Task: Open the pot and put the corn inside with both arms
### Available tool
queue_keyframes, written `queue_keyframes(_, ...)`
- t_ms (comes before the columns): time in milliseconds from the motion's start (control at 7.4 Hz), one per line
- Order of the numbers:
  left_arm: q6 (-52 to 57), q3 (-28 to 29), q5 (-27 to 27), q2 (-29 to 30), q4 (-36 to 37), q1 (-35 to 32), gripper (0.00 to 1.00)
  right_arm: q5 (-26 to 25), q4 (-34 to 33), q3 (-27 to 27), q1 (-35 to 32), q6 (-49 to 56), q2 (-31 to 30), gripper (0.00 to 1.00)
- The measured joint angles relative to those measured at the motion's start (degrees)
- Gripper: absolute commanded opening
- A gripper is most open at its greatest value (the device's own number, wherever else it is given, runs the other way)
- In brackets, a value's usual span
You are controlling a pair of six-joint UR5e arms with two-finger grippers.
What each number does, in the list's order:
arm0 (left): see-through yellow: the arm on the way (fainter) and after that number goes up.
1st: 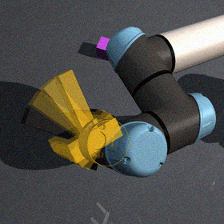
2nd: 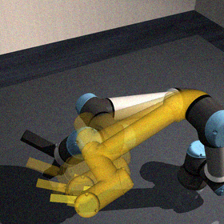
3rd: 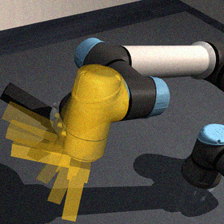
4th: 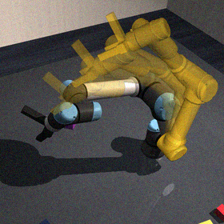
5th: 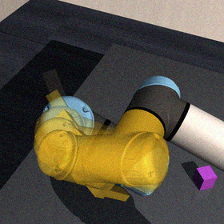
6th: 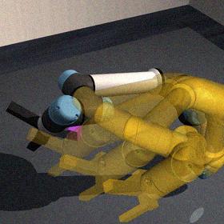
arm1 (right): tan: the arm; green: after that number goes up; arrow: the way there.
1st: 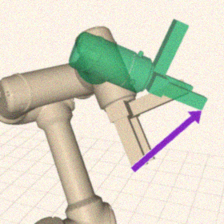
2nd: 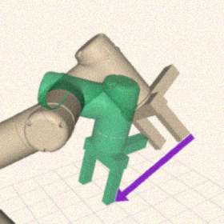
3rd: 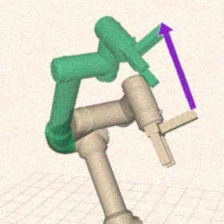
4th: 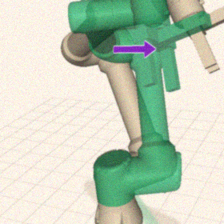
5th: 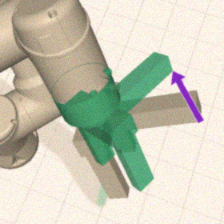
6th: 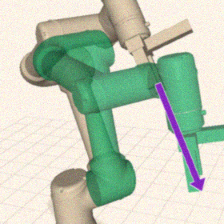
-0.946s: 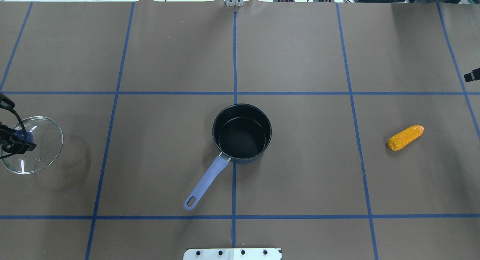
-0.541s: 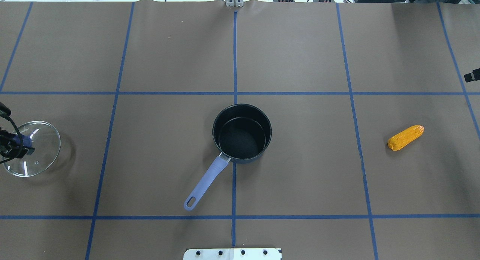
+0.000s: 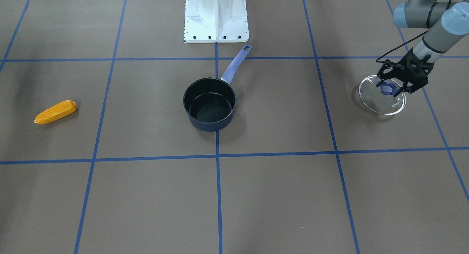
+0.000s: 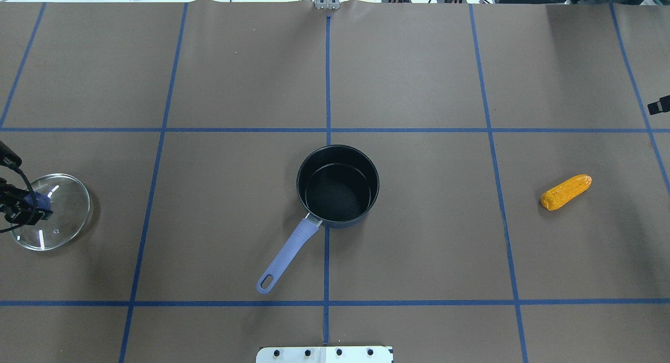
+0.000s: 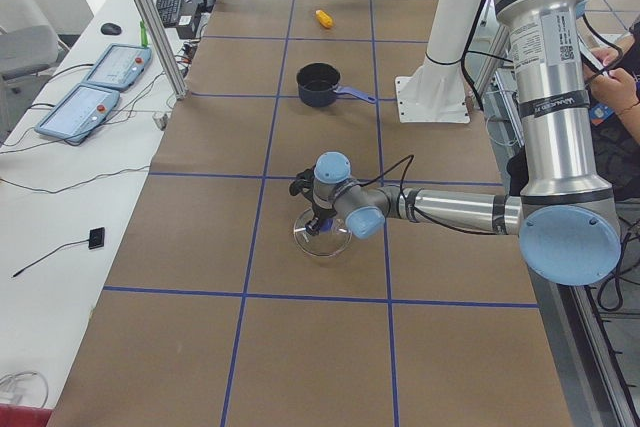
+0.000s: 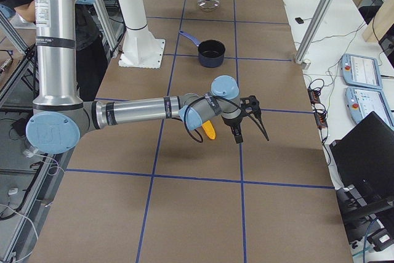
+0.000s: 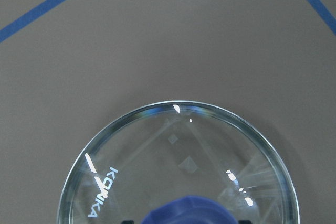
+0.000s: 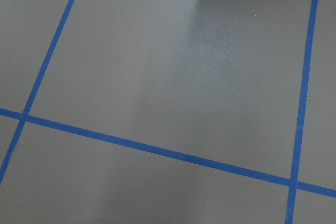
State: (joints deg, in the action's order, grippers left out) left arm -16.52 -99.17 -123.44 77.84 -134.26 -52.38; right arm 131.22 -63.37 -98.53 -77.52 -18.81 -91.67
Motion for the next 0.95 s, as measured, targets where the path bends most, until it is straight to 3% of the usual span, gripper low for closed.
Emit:
queue_keyframes(405,-0.1,-0.3,-1.5,0.5,0.2,-0.5,0.98,0.0,0.0,0.0,0.0,0.0,0.0,1.0)
queue_keyframes(946,3.6,-1.8,-6.5,3.7,13.9,-14.3,0.98,0.0,0.0,0.0,0.0,0.0,0.0,1.0)
